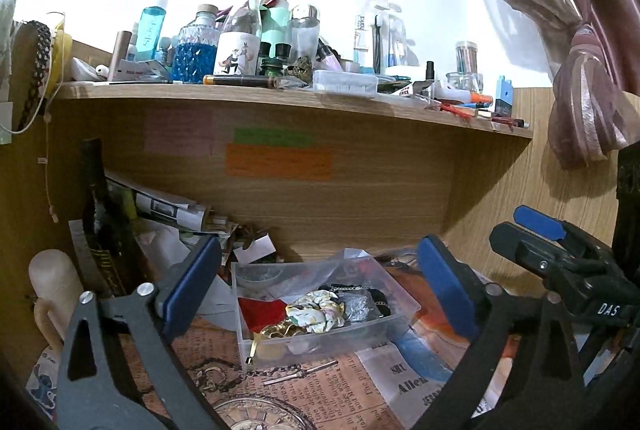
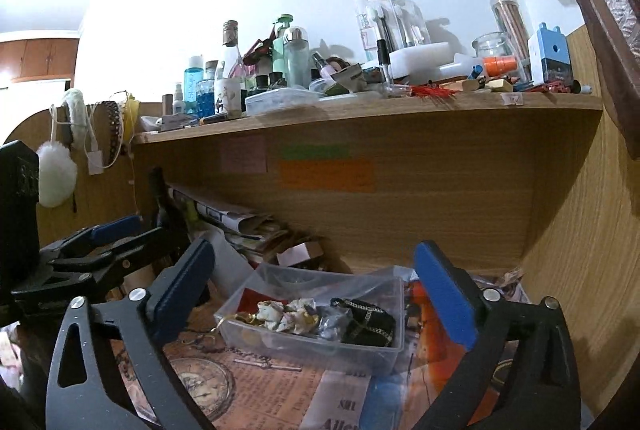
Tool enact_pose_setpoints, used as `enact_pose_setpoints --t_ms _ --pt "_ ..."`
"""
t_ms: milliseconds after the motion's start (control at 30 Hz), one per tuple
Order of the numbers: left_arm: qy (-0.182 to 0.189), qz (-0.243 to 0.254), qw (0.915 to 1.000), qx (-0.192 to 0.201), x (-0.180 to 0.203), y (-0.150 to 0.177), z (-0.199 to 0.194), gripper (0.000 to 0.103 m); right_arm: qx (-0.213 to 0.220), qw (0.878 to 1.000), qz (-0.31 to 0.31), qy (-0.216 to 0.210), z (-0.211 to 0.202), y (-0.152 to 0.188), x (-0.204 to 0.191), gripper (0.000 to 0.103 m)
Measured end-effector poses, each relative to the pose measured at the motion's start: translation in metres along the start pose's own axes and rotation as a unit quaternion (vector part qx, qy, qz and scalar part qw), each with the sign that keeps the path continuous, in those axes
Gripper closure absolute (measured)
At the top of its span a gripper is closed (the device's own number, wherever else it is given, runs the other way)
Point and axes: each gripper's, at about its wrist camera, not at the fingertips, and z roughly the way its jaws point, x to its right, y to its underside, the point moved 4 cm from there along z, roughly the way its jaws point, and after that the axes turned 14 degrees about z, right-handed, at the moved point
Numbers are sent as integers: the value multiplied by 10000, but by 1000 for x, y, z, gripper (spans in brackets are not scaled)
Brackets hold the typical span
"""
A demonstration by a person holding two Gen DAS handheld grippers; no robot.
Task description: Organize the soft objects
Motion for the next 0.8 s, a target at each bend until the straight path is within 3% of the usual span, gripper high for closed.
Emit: enact_pose_setpoints --t_ms 800 --pt "-114 15 9998 -133 0 6 5 0 16 9999 151 38 -2 2 6 0"
